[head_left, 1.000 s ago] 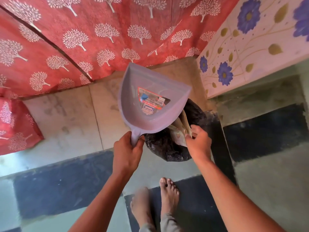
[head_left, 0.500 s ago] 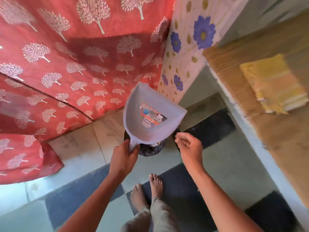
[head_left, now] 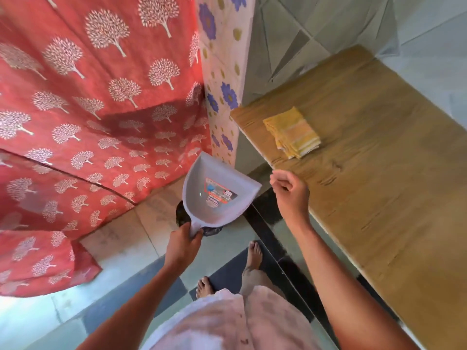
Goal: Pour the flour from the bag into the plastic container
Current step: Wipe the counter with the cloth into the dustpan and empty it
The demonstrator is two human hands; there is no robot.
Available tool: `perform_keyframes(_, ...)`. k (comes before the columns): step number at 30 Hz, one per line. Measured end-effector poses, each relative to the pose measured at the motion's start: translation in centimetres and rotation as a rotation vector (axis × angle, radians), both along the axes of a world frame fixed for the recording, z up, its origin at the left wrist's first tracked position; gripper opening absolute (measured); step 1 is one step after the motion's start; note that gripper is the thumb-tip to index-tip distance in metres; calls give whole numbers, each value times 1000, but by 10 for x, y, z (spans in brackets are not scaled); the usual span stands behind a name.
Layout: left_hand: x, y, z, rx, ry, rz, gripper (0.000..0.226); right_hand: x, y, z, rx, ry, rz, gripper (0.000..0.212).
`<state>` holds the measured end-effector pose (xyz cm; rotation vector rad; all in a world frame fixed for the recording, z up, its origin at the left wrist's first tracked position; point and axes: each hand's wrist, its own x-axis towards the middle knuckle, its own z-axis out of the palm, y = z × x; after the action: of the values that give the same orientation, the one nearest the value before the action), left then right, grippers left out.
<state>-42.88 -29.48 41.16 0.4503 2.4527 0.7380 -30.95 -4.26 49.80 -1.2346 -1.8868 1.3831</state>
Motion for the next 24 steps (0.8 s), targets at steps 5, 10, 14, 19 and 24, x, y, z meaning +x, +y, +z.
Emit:
perform_keyframes(5, 1, 34, 1, -20, -8, 17, 22, -15, 82, -13, 334, -282, 89, 32)
perform_keyframes(10, 2, 70, -1, -46, -2, 9, 20, -45, 145, -23, 746, -759, 275, 69)
perform_keyframes(14, 2, 94, -7, -51, 5, -7, 16, -68, 173, -24, 726, -873, 493, 78)
perform_keyframes(19, 8, 112, -11, -28, -8, -77, 10, -76, 195, -12, 765, -829, 491, 38)
perform_keyframes(24, 6, 131, -8, -22, -11, -181, 11, -9, 260, 9, 936, -738, 150, 39)
